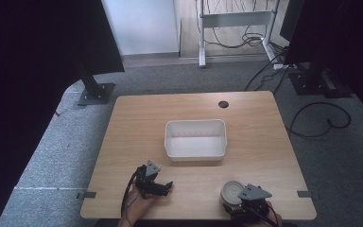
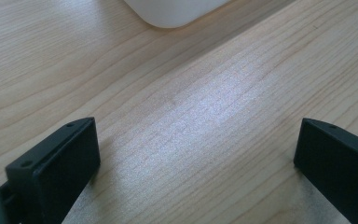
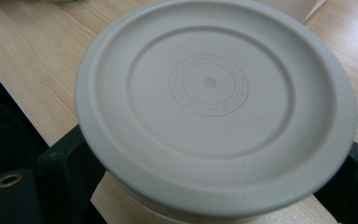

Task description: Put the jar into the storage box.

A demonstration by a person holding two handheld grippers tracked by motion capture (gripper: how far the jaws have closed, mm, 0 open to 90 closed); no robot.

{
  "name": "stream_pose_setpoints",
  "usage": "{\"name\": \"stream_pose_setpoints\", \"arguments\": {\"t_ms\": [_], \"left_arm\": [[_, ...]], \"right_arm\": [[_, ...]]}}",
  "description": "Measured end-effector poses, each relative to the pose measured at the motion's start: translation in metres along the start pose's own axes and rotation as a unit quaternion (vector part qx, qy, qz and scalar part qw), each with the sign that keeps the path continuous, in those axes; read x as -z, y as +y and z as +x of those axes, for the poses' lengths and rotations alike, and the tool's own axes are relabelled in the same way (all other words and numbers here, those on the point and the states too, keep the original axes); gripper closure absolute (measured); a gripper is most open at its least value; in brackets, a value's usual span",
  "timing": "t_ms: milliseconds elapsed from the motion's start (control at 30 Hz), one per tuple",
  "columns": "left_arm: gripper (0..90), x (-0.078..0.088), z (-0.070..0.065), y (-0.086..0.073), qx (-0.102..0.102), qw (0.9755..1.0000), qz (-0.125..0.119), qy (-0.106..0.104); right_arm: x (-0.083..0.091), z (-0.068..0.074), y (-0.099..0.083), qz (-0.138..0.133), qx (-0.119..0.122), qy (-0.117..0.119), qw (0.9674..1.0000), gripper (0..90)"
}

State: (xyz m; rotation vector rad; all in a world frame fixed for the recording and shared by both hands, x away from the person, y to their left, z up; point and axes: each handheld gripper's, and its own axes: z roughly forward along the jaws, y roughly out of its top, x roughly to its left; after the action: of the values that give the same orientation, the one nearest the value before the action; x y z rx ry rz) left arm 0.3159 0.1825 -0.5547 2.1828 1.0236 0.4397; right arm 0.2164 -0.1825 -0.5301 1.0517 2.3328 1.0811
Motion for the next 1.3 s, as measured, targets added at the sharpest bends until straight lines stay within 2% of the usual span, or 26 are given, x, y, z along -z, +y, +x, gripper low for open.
{"name": "stream_pose_setpoints", "arguments": {"t_ms": [200,433,867,1300], "left_arm": [[0.0,0.0,0.0,0.0,0.0,1.0,0.0,0.0],[0.0,0.0,0.0,0.0,0.0,1.0,0.0,0.0],[0.0,0.0,0.0,0.0,0.0,1.0,0.0,0.0],[0.0,0.0,0.0,0.0,0.0,1.0,0.0,0.0]], "right_arm": [[0.003,0.0,0.005,-0.012,-0.003,0.0,0.9999,9.3],[0.001,-0.001,0.012,-0.012,0.0,0.0,0.9999,9.3],[-0.003,-0.007,0.021,-0.019,-0.012,0.006,0.9997,9.3],[-0.01,-0.006,0.037,-0.023,-0.007,0.01,0.9997,9.3]]}}
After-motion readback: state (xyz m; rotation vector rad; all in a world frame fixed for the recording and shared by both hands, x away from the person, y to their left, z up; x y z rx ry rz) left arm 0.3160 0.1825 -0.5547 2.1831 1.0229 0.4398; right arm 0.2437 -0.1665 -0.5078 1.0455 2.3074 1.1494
